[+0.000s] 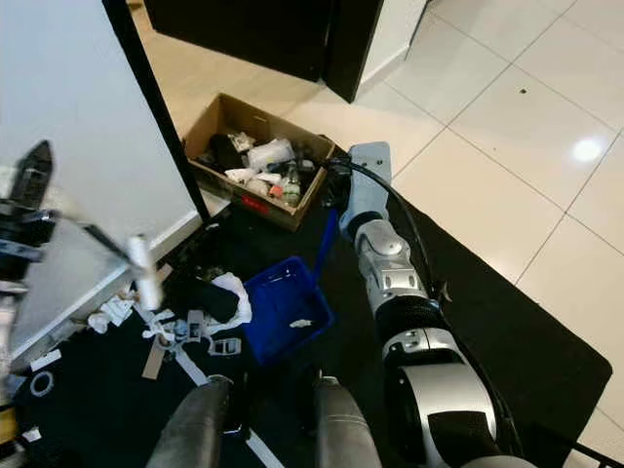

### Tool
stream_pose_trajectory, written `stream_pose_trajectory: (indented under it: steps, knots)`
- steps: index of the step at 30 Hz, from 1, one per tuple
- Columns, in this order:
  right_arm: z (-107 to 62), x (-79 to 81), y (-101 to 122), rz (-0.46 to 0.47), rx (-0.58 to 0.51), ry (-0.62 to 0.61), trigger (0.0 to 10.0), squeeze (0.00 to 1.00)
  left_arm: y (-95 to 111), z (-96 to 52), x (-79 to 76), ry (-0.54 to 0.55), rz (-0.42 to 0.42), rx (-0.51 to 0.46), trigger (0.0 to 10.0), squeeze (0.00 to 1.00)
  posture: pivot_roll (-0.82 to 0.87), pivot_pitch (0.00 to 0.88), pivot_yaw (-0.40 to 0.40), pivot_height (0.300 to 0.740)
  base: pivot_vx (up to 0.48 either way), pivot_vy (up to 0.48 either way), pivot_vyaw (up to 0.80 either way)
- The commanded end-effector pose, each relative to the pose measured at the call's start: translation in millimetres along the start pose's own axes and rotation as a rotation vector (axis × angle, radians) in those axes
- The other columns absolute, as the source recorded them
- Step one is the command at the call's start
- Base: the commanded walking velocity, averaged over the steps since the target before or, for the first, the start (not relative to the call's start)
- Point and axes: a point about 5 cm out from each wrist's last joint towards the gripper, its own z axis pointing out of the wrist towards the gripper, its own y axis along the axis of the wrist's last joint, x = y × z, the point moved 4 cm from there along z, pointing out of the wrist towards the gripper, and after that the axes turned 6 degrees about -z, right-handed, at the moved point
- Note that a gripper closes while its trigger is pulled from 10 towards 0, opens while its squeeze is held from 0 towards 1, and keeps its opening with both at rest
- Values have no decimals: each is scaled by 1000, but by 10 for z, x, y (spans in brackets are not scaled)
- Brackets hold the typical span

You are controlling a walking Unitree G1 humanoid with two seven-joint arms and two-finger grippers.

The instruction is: Sweep floor

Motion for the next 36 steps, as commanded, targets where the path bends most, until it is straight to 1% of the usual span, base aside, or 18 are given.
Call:
stream_pose_trajectory:
  steps: [1,2,3,8,11,13,15,16,18,19,20,22,24,25,26,28,32,36]
  knots:
    - [-64,66,-247,49,76,22,10000,0,-196,-129,188,65,62,86,10000,0,46,351,-19,740,0,0,0]
    - [-64,67,-247,48,76,22,10000,0,-261,-162,234,87,58,106,10000,0,46,351,-19,740,0,0,0]
    - [-64,67,-247,48,76,22,10000,0,-261,-162,234,87,58,106,10000,0,46,351,-19,740,0,0,0]
    - [-68,62,-241,43,74,23,10000,0,-710,-340,459,253,-26,160,10000,0,26,355,-22,740,0,0,0]
    - [-77,41,-239,40,71,20,10000,0,-964,-456,525,315,-58,196,10000,0,12,355,-20,740,0,0,0]
    - [-80,35,-239,40,71,19,10000,0,-1004,-477,536,328,-75,194,10000,0,12,355,-20,740,0,0,0]
    - [-85,12,-241,38,71,15,10000,0,-1135,-540,545,375,-188,162,10000,0,4,356,-19,740,0,0,0]
    - [-85,12,-241,38,71,15,10000,0,-1135,-540,545,375,-188,162,10000,0,4,356,-19,740,0,0,0]
    - [-88,-3,-237,36,70,12,10000,0,-1223,-579,544,410,-291,117,10000,0,-8,360,-23,740,0,0,0]
    - [-88,-3,-237,36,70,12,10000,0,-1223,-579,544,410,-291,117,10000,0,-8,360,-23,740,0,0,0]
    - [-87,-5,-228,35,68,12,10000,0,-1233,-585,547,425,-362,67,10000,0,-17,362,-25,740,0,0,0]
    - [-85,-6,-209,32,64,14,10000,0,-1221,-582,568,456,-463,-30,10000,0,-37,365,-34,740,0,0,0]
    - [-84,-12,-187,29,58,18,10000,0,-1158,-525,577,479,-554,-148,10000,0,-48,369,-42,740,0,0,0]
    - [-84,-12,-187,29,58,18,10000,0,-1158,-525,577,479,-554,-148,10000,0,-48,369,-42,740,0,0,0]
    - [-87,-27,-179,26,57,20,10000,0,-1137,-438,546,480,-625,-223,10000,0,-48,371,-44,740,0,0,0]
    - [-89,-32,-180,25,57,20,10000,0,-1140,-408,530,480,-644,-239,10000,0,-48,371,-44,740,0,0,0]
    - [-95,-37,-184,23,57,19,10000,0,-1173,-127,226,387,-759,-276,10000,0,-50,373,-42,740,0,0,0]
    - [-99,-16,-188,28,58,19,10000,0,-1236,31,9,325,-851,-271,10000,0,-47,376,-31,740,0,0,0]
